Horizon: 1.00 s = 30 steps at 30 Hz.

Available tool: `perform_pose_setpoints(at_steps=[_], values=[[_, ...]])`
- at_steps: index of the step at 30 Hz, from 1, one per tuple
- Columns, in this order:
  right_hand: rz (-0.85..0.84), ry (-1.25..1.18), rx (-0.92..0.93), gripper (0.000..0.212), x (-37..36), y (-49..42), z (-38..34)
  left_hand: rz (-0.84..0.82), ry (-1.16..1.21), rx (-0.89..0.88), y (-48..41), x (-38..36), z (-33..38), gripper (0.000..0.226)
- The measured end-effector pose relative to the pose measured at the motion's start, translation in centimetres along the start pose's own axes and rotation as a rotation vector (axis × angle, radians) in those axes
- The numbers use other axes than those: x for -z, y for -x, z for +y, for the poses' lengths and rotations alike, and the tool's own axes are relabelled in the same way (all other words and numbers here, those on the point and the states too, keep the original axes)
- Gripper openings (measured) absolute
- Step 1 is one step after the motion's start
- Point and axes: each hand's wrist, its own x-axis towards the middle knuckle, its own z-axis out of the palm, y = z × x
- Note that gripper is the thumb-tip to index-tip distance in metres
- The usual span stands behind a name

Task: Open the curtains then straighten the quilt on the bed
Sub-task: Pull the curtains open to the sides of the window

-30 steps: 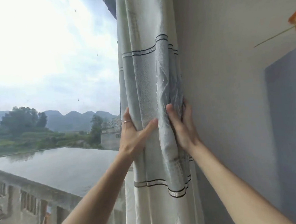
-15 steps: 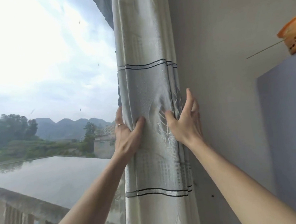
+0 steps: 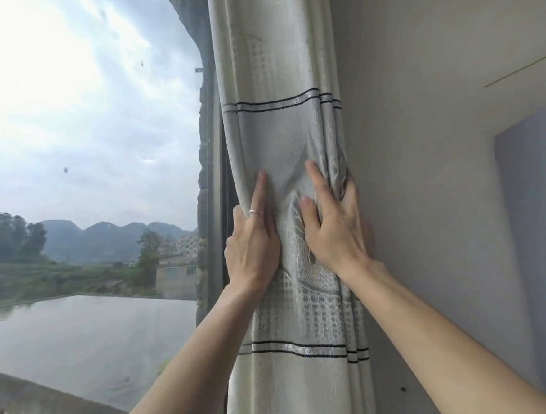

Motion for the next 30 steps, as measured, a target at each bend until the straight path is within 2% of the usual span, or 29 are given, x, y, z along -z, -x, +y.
perform_pose_setpoints(at_steps=[3,7,10,15,20,22,26,28,30], values=[[-0.092,0.021,-0.061,0.054,-2.9,-1.5,3.9,-0.040,-0.018,0.030,-1.7,-4.3,-2.2,0.046],[-0.185,0.268,-0.099,0.055,-6.9,-4.6,9.5,-0.080,-0.160,0.013,-4.4,-10.2,-5.2,0.051],[-0.222,0.264,-0.135,0.056,-10.8,-7.0,13.1,-0.091,-0.252,0.023,-6.6,-14.0,-7.8,0.057],[-0.270,0.241,-0.184,0.056,-17.9,-10.0,18.3,-0.147,-0.306,0.108,-10.3,-20.0,-12.8,0.055],[-0.289,0.269,-0.155,0.055,-21.4,-11.0,22.4,-0.188,-0.308,0.194,-12.2,-25.4,-16.2,0.050],[-0.269,0.274,-0.157,0.055,-21.7,-10.6,22.9,-0.195,-0.285,0.193,-12.2,-26.2,-16.7,0.050],[-0.302,0.255,-0.178,0.058,-20.7,-8.1,21.7,-0.193,-0.065,0.203,-9.0,-24.2,-16.8,0.050],[-0.340,0.279,-0.158,0.065,-20.1,-4.9,21.3,-0.231,-0.116,0.178,-5.4,-22.8,-16.9,0.055],[-0.449,0.271,-0.184,0.073,-19.0,0.7,21.7,-0.341,-0.152,0.194,0.6,-21.6,-17.1,0.062]])
